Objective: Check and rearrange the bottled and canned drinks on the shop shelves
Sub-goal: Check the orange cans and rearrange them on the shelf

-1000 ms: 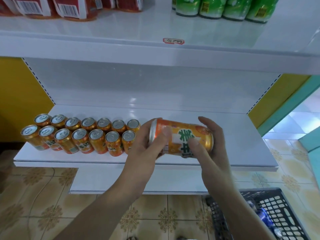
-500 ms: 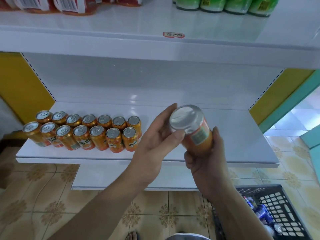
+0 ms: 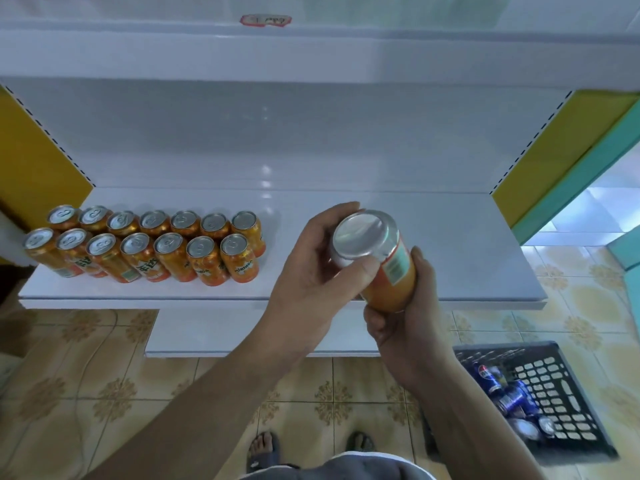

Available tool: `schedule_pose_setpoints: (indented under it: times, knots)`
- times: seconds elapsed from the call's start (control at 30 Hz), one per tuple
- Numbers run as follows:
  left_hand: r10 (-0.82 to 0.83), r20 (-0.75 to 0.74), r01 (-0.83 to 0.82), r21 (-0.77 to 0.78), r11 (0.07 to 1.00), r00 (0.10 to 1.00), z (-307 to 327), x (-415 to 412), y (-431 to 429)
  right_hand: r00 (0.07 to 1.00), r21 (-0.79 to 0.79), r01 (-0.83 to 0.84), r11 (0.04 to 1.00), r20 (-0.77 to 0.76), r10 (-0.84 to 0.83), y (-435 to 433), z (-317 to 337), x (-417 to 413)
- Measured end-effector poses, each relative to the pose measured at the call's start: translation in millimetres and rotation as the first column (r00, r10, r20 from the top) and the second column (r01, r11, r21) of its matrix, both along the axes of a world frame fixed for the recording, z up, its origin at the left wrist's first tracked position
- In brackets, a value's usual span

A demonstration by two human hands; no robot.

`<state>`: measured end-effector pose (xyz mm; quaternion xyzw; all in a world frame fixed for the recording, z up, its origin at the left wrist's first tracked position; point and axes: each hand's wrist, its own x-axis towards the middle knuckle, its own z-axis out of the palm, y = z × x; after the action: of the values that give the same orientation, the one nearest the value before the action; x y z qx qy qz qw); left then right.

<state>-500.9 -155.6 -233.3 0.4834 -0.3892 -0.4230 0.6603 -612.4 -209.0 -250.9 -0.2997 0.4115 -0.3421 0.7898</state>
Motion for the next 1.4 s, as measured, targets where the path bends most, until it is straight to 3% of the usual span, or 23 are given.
schedule_pose_setpoints:
  times: [0.3,0.53,0.73,0.93,1.07,1.17,1.4]
  knots:
    - [0.046,-0.002,-0.045,0.123,0.991,0.999,-23,-49,-9,0.998,0.055,0.008,0.998,-0.059,-0.004,-7,-26,-49]
    - [-0.071,-0.129,0.098,0.218,0.971,0.989,-51,-71,-16,0.978,0.112,0.129,0.985,-0.177,-0.108,8,-46,-85]
    - [-0.192,-0.313,0.276,0.250,0.928,0.930,-84,-110,-14,0.943,0.184,0.251,0.950,-0.266,-0.197,26,-75,-128]
    - [-0.237,-0.188,0.291,0.354,0.889,0.953,-117,-161,-20,0.958,0.318,0.254,0.913,-0.215,-0.192,21,-113,-189]
    - [-0.313,0.020,0.260,0.509,0.820,0.949,-160,-208,-37,0.953,0.440,0.272,0.856,-0.248,-0.175,9,-156,-250]
    - [-0.317,0.182,0.126,0.654,0.746,0.931,-212,-254,-51,0.929,0.485,0.295,0.823,-0.348,-0.127,-10,-203,-309]
    - [-0.400,0.079,0.132,0.871,0.474,0.913,-338,-374,-92,0.808,0.496,0.353,0.794,-0.589,0.009,-68,-349,-437]
